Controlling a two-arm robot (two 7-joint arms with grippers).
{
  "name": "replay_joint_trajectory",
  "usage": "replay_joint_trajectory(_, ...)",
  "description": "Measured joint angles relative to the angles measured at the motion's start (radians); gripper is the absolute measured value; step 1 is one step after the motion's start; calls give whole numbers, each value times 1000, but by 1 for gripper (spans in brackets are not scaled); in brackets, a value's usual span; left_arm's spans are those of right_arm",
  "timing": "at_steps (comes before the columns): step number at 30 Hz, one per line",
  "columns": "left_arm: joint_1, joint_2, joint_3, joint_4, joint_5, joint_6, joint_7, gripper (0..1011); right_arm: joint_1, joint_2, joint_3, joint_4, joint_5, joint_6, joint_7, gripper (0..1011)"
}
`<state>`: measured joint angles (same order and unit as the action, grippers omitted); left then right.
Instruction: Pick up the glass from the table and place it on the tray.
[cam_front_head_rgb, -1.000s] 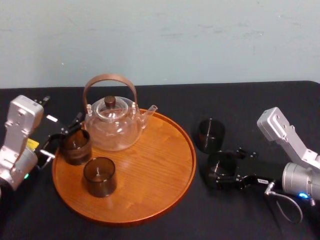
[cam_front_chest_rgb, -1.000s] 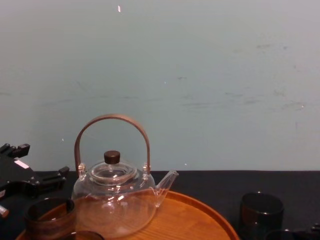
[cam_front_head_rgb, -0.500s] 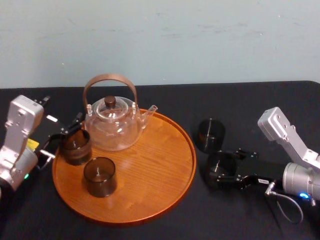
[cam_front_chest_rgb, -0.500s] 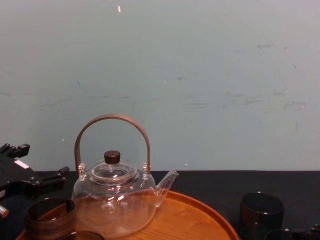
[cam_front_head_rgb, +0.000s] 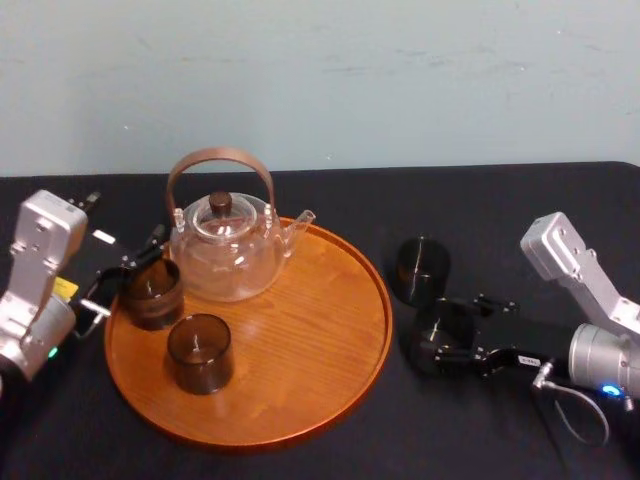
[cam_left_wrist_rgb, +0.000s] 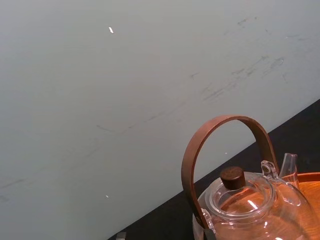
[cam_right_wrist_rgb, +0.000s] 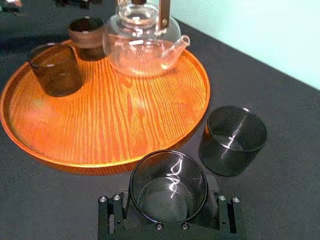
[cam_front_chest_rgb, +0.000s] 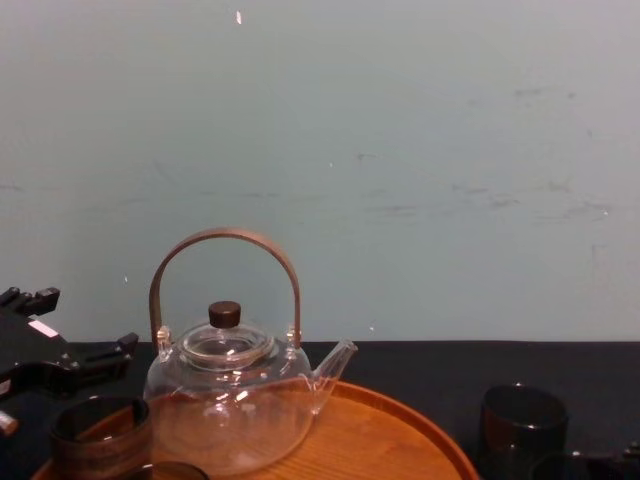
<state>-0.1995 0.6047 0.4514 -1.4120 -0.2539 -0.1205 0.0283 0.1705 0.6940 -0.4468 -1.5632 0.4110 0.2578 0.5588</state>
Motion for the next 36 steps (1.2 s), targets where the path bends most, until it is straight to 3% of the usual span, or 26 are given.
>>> replay_joint_trajectory(12, 0, 0, 0, 0, 0, 0, 0, 1001, 0, 52, 27, -70, 55, -17, 49, 903)
replay_joint_trajectory(20, 0, 0, 0, 0, 0, 0, 0, 1001, 34, 71, 15, -101, 65, -29, 72, 902)
replay_joint_trajectory(36, 0, 0, 0, 0, 0, 0, 0, 1001, 165, -27, -90, -48, 56, -64, 111, 902)
